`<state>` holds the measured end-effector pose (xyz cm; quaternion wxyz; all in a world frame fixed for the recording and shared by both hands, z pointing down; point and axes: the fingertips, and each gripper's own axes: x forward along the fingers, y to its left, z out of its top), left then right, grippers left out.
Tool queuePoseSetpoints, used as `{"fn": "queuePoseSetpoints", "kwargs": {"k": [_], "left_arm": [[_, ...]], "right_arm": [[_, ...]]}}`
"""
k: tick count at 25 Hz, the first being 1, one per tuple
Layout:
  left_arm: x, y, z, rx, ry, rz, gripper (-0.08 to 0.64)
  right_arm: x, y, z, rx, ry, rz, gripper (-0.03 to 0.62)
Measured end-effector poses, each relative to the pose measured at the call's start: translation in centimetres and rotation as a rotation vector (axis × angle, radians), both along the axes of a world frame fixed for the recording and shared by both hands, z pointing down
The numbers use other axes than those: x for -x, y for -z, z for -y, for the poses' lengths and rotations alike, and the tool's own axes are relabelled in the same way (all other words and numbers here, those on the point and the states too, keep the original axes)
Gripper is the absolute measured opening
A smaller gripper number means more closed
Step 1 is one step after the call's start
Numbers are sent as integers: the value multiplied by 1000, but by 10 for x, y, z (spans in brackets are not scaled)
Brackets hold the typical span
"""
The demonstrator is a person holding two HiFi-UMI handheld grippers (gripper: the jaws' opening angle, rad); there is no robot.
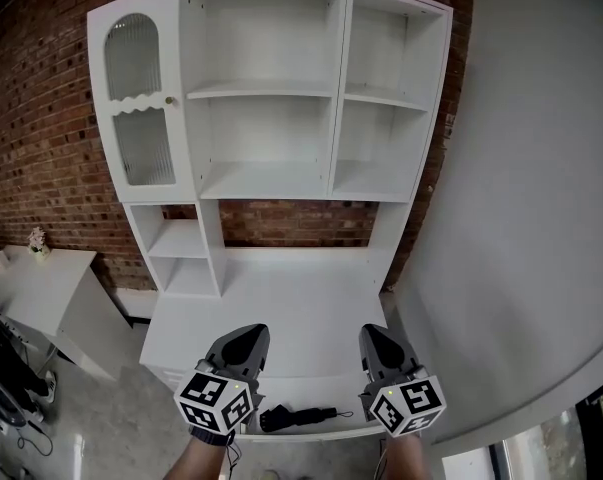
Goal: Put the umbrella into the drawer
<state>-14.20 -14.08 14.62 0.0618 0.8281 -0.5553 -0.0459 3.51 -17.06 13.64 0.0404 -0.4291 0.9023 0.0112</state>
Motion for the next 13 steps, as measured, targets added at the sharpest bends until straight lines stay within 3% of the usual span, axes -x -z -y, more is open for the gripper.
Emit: {"fn": "queuePoseSetpoints", "kwargs": {"k": [13], "left_arm": [[-6,-4,5,5,-11,0,6]], "right_arm": [[-1,-3,3,2,3,1,3]]}}
